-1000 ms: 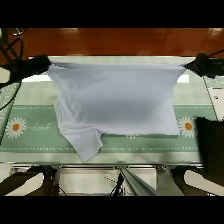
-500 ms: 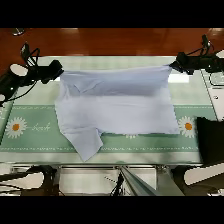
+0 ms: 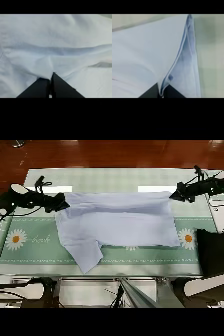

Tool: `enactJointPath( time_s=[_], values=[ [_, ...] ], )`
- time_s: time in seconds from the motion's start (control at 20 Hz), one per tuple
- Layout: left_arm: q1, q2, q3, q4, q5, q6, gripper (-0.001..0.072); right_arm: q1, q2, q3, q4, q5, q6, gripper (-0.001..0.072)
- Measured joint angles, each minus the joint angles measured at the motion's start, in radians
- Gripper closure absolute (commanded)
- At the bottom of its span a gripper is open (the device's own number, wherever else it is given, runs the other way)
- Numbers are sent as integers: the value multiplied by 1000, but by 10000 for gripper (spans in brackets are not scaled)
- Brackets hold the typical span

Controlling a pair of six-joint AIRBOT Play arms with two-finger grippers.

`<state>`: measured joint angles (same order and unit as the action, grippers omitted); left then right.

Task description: Fold the shirts.

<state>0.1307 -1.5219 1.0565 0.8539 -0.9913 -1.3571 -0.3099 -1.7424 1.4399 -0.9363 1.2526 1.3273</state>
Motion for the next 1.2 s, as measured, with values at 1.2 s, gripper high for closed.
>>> enactJointPath(
  time_s=[1.2],
  values=[
    [233,482,-815,-224,-147,147,11,-167,686,-780,277,-152,-149,94]
  ],
)
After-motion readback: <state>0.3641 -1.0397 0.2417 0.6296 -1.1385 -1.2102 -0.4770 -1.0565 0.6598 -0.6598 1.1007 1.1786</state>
